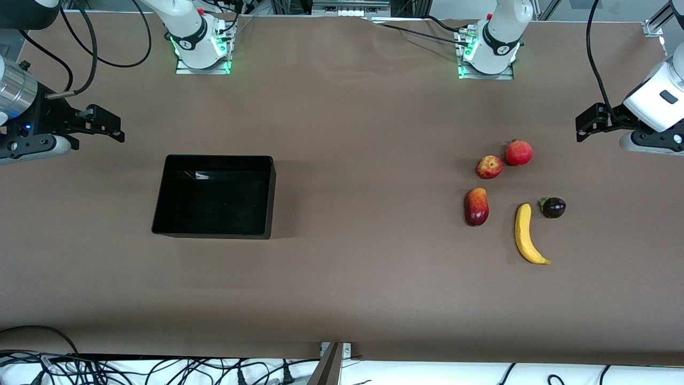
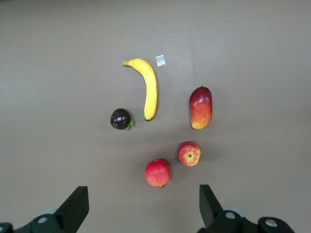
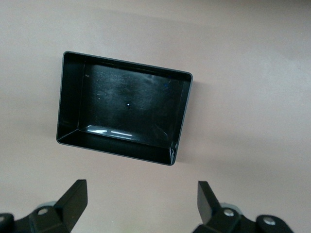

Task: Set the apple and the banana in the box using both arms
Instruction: 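Reach the right gripper down to the rim of the black box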

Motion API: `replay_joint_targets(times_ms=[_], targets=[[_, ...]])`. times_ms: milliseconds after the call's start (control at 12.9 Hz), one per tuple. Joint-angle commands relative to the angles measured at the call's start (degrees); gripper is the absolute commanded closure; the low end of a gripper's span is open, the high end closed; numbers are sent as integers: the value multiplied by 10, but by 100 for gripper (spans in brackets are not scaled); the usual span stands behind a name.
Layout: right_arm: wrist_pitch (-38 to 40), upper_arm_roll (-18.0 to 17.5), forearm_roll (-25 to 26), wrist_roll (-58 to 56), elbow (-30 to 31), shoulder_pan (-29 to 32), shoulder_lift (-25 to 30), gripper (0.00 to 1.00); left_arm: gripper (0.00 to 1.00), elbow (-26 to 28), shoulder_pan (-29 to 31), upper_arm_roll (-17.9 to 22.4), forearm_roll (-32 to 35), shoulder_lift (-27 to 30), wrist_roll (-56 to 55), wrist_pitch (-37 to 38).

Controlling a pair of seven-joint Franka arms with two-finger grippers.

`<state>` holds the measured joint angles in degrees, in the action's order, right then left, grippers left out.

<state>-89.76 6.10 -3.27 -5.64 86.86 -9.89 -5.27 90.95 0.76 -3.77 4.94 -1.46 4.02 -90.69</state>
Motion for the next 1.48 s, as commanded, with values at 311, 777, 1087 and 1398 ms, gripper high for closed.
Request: replay_joint_targets(times_ms=[311,777,1087,1398], targets=[[12,1,19,8,-6,-4,2,0,0,-23,3,-2,-12,-11,-5,18],[-184,10,45,45,194,1,-12,0,0,-27,2,-12,-7,-9,-3,46],[-423,39,36,51,340,4,-67,0,0,-27,4,-10,-6,-10,2,45],[-536,39,-1,52,392,10,-124,5,0,-27,3,-12,-6,-9,2,46]])
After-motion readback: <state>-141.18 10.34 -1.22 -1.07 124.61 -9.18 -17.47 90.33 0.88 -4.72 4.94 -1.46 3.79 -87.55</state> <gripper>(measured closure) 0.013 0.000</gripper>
